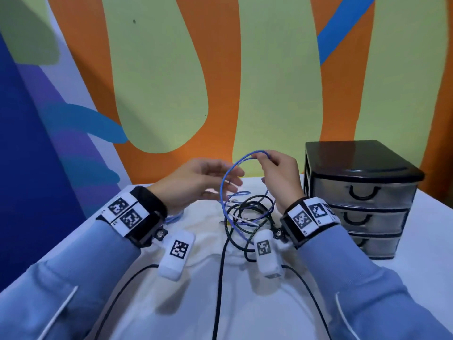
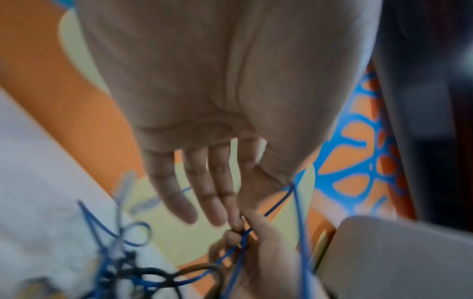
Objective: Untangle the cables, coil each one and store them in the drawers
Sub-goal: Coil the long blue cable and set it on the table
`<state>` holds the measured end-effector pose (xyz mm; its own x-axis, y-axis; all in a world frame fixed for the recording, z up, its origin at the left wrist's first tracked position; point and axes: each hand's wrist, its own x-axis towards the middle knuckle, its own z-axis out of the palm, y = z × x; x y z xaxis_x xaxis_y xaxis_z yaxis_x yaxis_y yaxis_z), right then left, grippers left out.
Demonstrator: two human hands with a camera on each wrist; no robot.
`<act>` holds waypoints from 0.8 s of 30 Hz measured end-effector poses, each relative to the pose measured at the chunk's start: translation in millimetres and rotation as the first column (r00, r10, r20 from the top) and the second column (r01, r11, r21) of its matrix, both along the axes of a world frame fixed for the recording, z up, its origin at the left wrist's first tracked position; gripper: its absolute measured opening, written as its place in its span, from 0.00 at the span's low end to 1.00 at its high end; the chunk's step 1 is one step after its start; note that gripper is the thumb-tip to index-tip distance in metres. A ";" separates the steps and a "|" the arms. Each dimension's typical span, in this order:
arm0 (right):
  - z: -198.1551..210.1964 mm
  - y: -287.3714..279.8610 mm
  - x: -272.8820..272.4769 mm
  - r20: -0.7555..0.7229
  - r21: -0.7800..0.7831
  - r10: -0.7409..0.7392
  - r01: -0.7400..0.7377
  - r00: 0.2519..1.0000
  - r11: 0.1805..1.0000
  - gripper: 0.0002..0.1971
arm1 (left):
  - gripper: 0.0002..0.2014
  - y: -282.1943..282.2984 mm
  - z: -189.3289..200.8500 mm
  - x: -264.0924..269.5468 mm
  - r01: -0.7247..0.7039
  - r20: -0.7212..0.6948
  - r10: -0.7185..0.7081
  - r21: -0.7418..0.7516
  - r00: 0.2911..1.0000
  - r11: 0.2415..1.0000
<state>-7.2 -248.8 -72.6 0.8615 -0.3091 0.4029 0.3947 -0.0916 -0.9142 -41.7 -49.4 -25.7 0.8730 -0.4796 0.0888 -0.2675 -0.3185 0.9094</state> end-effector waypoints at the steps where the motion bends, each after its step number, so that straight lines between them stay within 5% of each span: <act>1: 1.5 -1.0 -0.1 0.033 0.011 0.003 -0.003 0.999 1.000 0.11 | 0.14 -3.8 2.3 5.5 -0.060 0.019 0.061 -0.066 0.998 0.996; 3: 3.6 -1.2 -1.2 0.108 0.034 0.009 -0.012 0.994 0.999 0.13 | 0.10 -5.0 4.9 22.6 -0.246 0.175 0.242 0.005 0.954 0.969; 5: 4.7 -0.7 -2.2 0.162 0.065 0.007 -0.018 0.987 0.998 0.13 | 0.09 0.2 3.0 37.3 -0.338 0.275 0.262 0.283 0.925 0.898; 7: 5.9 -1.3 -2.7 0.197 0.105 -0.002 -0.019 0.980 0.994 0.14 | 0.17 7.8 -4.0 48.0 -0.273 0.162 0.225 0.412 0.961 0.869; 10: 5.6 -0.9 -3.0 0.243 0.153 0.022 -0.061 0.970 0.986 0.12 | 0.14 8.5 -20.0 53.5 -0.130 0.009 0.132 0.264 0.991 0.956; 13: 4.5 3.0 -4.5 0.282 0.129 0.086 -0.127 0.956 0.984 0.14 | 0.08 1.9 -33.3 56.5 -0.075 0.016 0.075 0.002 0.997 0.997; 15: 3.9 3.8 -4.6 0.264 0.079 0.110 -0.135 0.958 0.988 0.23 | 0.11 0.3 -32.4 56.2 -0.157 0.071 0.165 -0.104 0.984 0.982; 18: 3.8 5.0 -9.1 0.126 0.080 0.115 -0.125 0.985 0.989 0.30 | 0.24 5.3 -17.0 44.6 -0.324 0.203 0.347 -0.137 0.915 0.936; 20: 6.3 5.2 -12.9 0.077 0.096 0.122 -0.129 0.990 0.987 0.31 | 0.36 7.1 -5.8 30.6 -0.218 0.108 0.228 -0.096 0.968 0.971; 24: 13.4 1.0 -18.8 0.056 0.043 0.134 -0.136 0.989 0.990 0.35 | 0.22 2.6 -8.2 15.2 0.002 0.233 -0.028 0.114 0.972 0.993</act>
